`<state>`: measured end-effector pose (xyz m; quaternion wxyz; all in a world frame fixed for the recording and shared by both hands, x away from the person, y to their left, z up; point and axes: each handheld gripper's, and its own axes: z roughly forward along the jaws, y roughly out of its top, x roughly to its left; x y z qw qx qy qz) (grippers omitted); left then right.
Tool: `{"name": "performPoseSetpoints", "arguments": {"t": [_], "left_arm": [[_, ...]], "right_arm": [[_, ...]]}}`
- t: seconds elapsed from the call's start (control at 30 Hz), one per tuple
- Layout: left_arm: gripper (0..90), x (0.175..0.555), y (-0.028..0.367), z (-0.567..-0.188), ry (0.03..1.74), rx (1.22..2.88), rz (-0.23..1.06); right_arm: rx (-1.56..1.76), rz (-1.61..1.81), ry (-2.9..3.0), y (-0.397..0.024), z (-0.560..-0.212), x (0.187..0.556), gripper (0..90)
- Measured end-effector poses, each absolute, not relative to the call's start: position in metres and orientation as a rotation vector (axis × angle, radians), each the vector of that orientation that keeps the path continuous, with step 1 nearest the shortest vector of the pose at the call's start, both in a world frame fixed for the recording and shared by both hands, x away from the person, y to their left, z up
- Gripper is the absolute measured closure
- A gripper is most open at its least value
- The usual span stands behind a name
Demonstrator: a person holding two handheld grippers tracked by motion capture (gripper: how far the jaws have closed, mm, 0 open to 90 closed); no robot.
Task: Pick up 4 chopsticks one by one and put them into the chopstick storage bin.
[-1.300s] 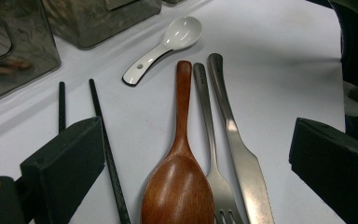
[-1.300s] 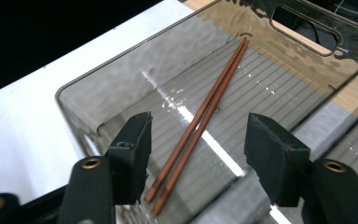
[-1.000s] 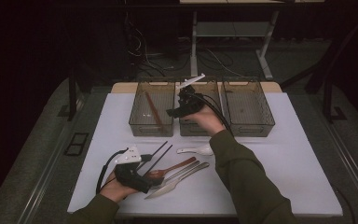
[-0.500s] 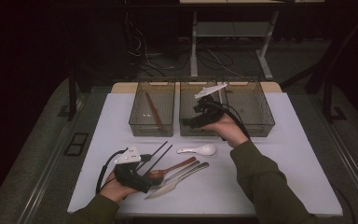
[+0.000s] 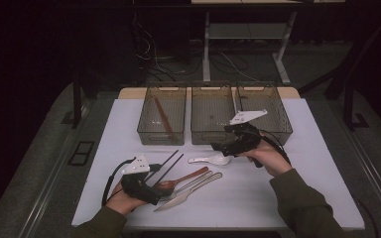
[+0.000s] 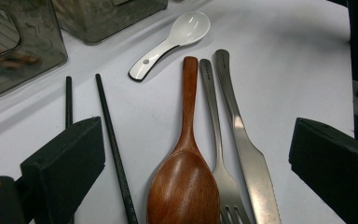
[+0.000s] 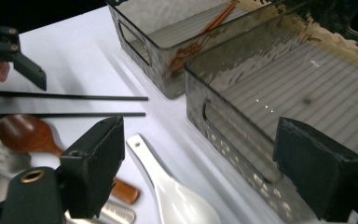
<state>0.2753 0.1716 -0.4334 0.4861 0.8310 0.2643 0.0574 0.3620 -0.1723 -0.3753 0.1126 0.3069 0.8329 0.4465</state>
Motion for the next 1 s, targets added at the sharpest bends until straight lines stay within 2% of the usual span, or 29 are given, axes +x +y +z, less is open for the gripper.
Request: {"name": "performPoseSetpoints", "arguments": {"t": [1.0], "left_arm": [[2.6, 0.274, 0.173, -0.431, 0.663, 2.021, 0.166]], "right_arm": [[1.012, 1.356, 2.322, -0.282, -0.422, 0.282, 13.9]]}}
